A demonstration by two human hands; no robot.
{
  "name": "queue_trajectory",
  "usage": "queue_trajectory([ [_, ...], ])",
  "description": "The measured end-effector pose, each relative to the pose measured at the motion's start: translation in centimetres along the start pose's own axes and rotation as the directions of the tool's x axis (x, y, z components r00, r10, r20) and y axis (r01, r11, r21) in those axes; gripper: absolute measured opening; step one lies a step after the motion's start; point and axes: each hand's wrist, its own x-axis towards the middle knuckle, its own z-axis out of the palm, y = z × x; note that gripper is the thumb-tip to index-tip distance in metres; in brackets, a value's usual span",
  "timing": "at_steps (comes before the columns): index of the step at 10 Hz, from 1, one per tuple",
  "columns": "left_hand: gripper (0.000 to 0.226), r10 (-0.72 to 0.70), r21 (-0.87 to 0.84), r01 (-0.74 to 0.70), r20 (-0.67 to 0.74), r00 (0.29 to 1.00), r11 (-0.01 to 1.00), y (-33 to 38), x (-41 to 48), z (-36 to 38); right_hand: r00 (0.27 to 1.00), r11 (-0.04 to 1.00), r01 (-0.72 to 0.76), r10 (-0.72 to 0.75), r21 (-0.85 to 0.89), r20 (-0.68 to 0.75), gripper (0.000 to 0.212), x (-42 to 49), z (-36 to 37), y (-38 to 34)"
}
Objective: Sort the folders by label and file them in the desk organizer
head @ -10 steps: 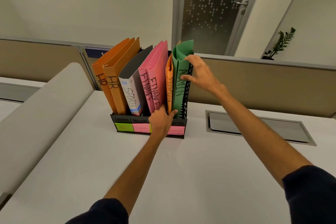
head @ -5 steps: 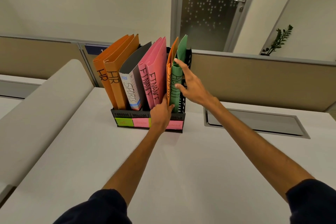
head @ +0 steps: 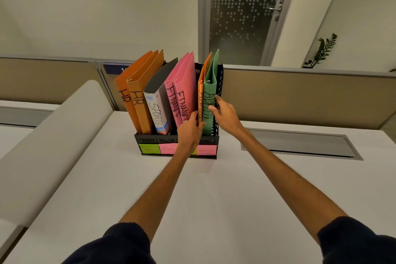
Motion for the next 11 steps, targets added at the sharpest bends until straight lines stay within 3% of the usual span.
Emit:
queue_trajectory([
  [2,0.032,-0.133,-0.002,0.134,0.089,0.987,0.991,-1.0,0.5,0.5,0.997,0.992,-0.004,-0.005,-0.123,-0.073,0.056,1.1,-0.4,1.2],
  [3,0.030,-0.114,0.039,0.110,0.096,0.989,0.993,-1.2,0.5,1.2,0.997,0.983,-0.003,-0.011,-0.181,-0.076,0.057,1.2,0.0,1.8],
  [5,0.027,-0.022,0.104,0.008,0.132,0.991,0.995,-1.6,0.0,1.3,0.999,0.991,-0.036,0.033,-0.131,-0.025,0.051,-0.2,1.7,2.7],
  [6,0.034,0.031,0.068,-0.044,0.182,0.983,0.997,-2.2,-0.9,1.0,0.998,0.997,-0.050,0.049,-0.062,-0.030,0.047,-1.3,1.9,3.0],
  [8,0.037,0.067,-0.116,-0.057,0.085,0.994,0.992,-0.9,-3.5,-0.9,0.987,0.997,-0.077,0.079,0.019,-0.140,0.035,-3.1,0.9,1.7],
  [9,0.034,0.139,-0.068,-0.136,0.044,0.989,0.988,0.0,-5.1,-2.0,0.985,0.994,-0.106,0.101,-0.031,-0.142,0.035,-4.9,0.3,0.9],
  [11,0.045,0.171,0.025,-0.174,0.101,0.980,0.984,1.0,-7.7,-2.4,0.971,0.979,-0.148,0.116,-0.144,-0.210,0.044,-8.9,-0.2,1.2],
])
